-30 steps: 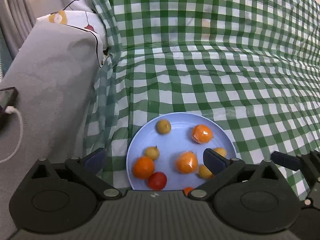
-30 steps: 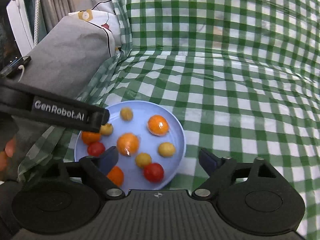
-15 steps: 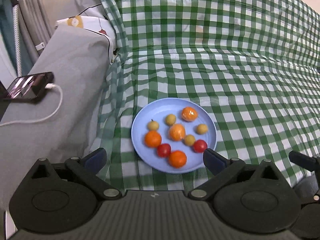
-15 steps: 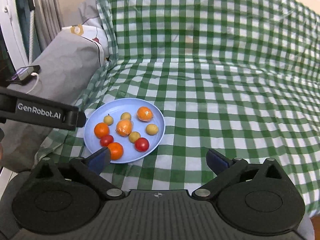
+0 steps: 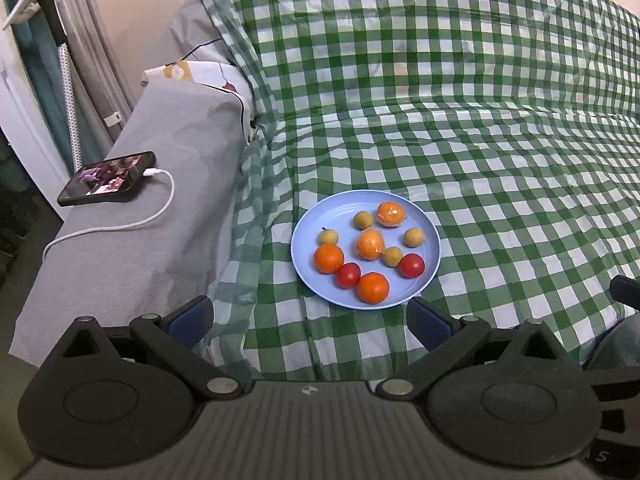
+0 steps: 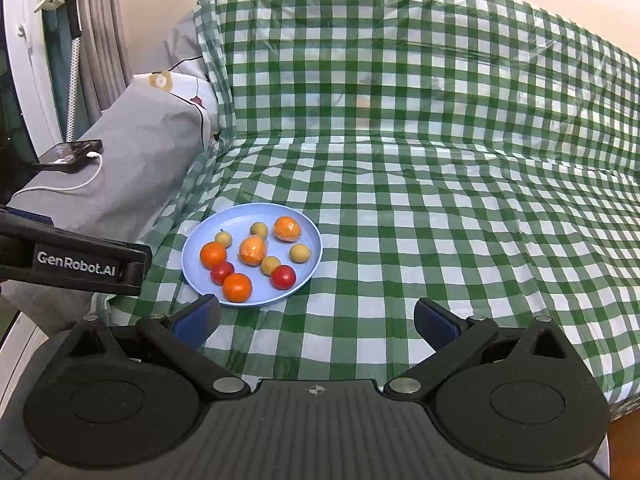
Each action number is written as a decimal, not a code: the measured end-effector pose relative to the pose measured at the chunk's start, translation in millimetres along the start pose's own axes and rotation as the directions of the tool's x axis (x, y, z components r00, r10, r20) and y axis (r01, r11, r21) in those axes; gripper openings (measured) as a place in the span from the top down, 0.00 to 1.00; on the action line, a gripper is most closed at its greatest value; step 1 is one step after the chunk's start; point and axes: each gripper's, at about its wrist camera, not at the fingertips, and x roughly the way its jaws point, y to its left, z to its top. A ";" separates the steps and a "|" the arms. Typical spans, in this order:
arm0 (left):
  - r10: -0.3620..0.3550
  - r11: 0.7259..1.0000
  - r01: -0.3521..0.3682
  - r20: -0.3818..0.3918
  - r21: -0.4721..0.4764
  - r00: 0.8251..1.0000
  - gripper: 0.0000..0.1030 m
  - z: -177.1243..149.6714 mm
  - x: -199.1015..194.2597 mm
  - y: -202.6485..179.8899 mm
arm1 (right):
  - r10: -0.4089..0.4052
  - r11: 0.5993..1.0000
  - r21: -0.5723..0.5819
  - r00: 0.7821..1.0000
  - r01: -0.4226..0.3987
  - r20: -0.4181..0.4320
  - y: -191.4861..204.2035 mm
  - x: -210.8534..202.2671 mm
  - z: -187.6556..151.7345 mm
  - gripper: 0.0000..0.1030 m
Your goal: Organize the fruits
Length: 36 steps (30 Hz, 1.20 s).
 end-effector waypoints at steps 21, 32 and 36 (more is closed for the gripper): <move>-0.015 1.000 0.014 -0.019 -0.027 1.000 0.00 -9.6 -4.5 -1.4 | -0.006 1.000 -0.011 1.000 0.006 0.021 -2.4 -16.9 -5.3 0.01; -0.017 0.999 0.016 -0.025 -0.032 1.000 0.00 -9.2 -1.5 -2.2 | -0.006 1.000 -0.012 1.000 0.007 0.019 -2.7 -14.9 -2.8 0.01; -0.015 0.999 0.014 -0.024 -0.032 1.000 0.00 -9.7 -1.5 -2.7 | -0.006 1.000 -0.012 1.000 0.006 0.019 -2.3 -14.7 -2.8 0.01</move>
